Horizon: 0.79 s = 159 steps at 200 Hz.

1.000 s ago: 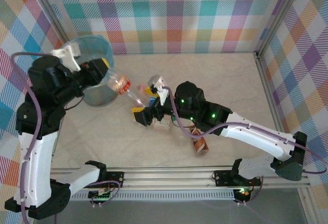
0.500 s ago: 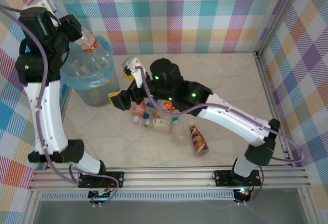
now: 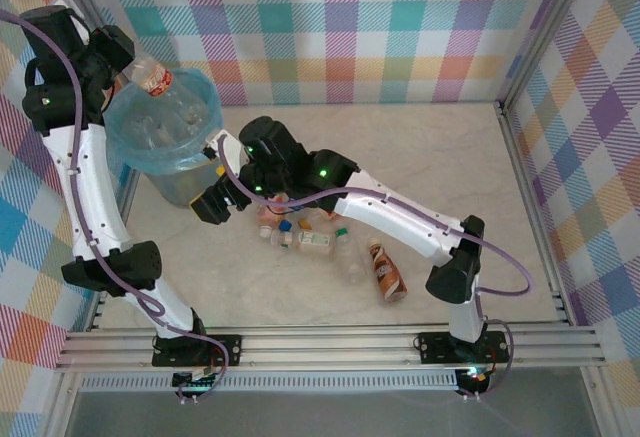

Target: Put the plastic bottles in the bin

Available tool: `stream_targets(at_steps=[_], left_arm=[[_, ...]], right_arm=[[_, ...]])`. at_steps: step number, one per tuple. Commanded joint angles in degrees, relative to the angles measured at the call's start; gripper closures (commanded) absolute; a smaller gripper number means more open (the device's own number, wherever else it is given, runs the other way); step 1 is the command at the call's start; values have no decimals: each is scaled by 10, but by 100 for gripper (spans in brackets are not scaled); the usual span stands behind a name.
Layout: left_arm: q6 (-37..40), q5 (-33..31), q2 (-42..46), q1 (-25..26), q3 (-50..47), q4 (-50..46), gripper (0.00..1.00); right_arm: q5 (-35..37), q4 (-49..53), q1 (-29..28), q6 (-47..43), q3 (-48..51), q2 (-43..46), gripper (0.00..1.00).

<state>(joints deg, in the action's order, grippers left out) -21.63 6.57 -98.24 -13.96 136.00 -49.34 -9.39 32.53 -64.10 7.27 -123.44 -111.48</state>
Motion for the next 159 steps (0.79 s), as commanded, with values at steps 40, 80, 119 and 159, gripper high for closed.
stream_targets(at_steps=[40, 80, 119, 159], left_arm=[[71, 27, 2, -4, -72, 24, 100], [115, 34, 34, -4, -192, 60, 100], [143, 61, 41, 2, -273, 74, 99], [181, 35, 32, 2, -338, 82, 92]], right_arm=[[-7, 9, 0, -5, -1, 8, 4], [-1, 2, 1, -12, 32, 25, 4], [4, 7, 1, -16, 36, 25, 4], [9, 12, 1, -12, 44, 27, 5]])
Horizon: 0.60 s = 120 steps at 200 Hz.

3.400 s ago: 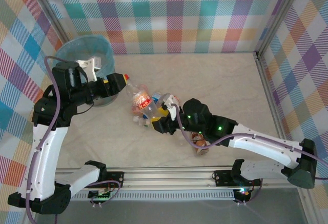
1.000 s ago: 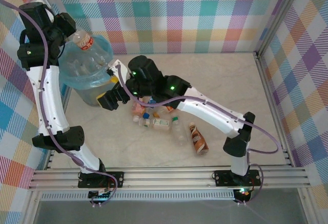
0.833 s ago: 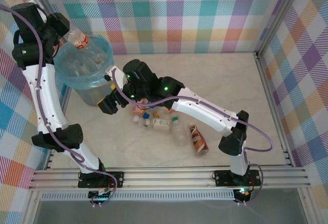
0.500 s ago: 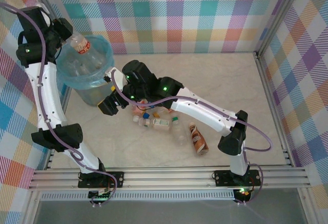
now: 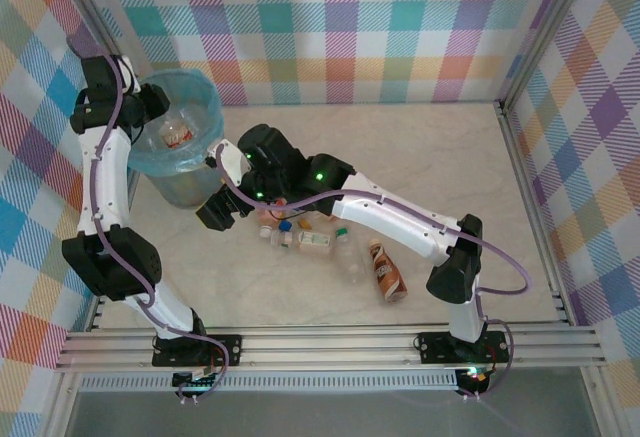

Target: Put the plastic bottles in the bin

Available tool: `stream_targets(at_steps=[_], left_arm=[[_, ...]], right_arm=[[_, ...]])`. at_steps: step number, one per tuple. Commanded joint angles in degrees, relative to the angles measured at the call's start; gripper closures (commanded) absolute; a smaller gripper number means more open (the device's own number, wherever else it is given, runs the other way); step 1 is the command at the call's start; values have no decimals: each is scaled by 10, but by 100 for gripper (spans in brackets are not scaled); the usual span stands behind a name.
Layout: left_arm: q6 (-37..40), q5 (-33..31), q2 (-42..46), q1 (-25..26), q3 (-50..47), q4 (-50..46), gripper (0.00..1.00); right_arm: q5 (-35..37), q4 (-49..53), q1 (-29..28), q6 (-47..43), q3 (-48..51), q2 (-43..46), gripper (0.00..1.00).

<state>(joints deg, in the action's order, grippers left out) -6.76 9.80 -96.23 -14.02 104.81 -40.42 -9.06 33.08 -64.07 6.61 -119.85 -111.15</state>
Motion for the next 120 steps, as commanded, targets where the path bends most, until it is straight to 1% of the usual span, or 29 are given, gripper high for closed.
stream_targets(at_steps=[1, 15, 40, 66, 86, 105, 120], left_arm=[[33, 3, 11, 2, -27, -8, 92], [45, 0, 2, 2, -38, -9, 88], [54, -4, -13, 2, -51, -13, 76], [49, 11, -20, 3, -48, -17, 54], [38, 21, -14, 2, -37, -18, 43], [27, 25, 0, 2, -23, -21, 37], [17, 38, 17, 2, -18, -12, 36]], right_arm=[[5, 7, 1, -5, 9, 23, 5], [5, 7, 1, -4, 10, 23, 5], [4, 8, 2, -2, 10, 24, 5], [6, 12, 1, -2, 10, 26, 5], [6, 15, 2, -2, 10, 28, 5], [7, 15, 1, -3, 9, 31, 5], [8, 15, 1, -3, 10, 34, 6]])
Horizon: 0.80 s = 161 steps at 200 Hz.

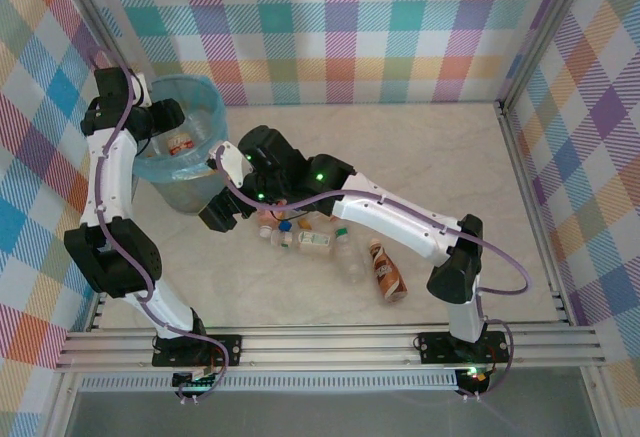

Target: Put the plastic bottles in the bin

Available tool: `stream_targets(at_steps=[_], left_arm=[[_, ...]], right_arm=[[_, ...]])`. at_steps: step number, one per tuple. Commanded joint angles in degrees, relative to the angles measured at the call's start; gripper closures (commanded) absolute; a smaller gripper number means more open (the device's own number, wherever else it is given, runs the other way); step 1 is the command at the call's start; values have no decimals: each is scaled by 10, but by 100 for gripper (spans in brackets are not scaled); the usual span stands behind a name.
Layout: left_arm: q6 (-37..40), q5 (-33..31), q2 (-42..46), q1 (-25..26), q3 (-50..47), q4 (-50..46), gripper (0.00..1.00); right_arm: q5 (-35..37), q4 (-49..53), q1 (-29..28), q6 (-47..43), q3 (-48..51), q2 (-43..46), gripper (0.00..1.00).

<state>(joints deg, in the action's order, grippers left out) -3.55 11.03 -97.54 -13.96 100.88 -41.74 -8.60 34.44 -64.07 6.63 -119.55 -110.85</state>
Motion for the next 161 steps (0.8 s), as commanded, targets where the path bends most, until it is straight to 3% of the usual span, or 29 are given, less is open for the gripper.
stream_targets(at_steps=[1, 60, 106, 137, 161], left_arm=[[-16, 27, 31, 2, 21, 2, 36], [-59, 7, 55, 2, 35, -3, 36], [-81, 17, 126, 16, 42, -1, 36], [-64, -7, 199, 72, 30, -13, 36], [-46, -32, 256, 151, -10, -14, 36]], right_arm=[[4, 1, 1, -3, 8, 31, 6], [10, -2, 1, 1, 24, 44, 7], [45, 5, 15, -8, 70, 78, 8], [55, -4, 46, -40, 164, 126, 10], [52, -2, 73, -105, 250, 159, 10]])
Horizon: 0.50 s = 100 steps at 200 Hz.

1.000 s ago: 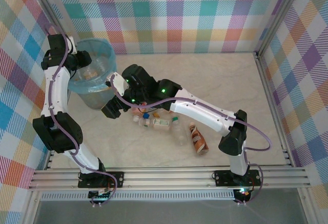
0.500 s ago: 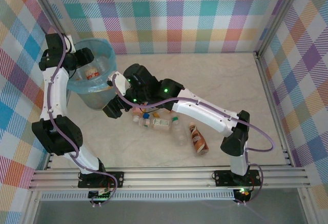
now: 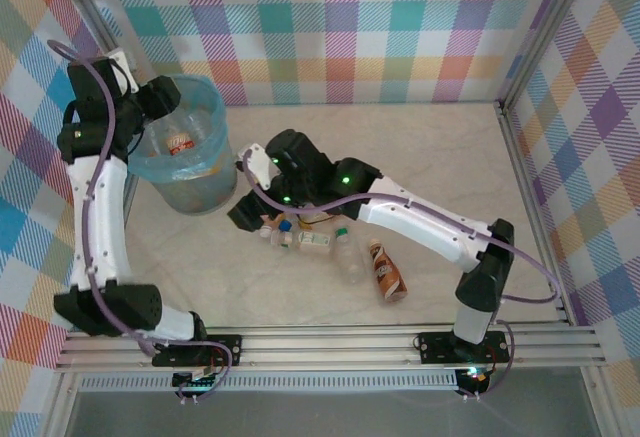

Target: Put the plastic bottles in the bin

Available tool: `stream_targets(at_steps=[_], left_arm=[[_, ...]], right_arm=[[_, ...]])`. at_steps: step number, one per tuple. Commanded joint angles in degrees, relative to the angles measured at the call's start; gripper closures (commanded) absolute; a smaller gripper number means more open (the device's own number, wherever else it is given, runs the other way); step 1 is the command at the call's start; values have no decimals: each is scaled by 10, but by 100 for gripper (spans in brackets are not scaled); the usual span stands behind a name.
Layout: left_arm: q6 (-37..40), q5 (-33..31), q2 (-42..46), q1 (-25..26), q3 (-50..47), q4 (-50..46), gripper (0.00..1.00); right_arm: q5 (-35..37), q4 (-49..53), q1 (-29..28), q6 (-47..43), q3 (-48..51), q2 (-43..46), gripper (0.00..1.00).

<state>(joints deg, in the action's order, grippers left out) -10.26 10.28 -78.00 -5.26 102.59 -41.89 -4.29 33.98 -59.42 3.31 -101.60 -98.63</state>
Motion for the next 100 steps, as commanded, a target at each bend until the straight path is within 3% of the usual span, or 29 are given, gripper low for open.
stream_targets(at_steps=[1, 39, 100], left_arm=[[21, -27, 63, 67, -29, -12, 36], [32, -68, 130, 204, -140, 0, 36], [13, -48, 201, 302, -314, 13, 35]], right_arm=[[9, 3, 28, -74, 75, 38, 10], [39, 32, 64, -167, 194, 65, 9], [73, 13, 66, -243, 282, 32, 6]])
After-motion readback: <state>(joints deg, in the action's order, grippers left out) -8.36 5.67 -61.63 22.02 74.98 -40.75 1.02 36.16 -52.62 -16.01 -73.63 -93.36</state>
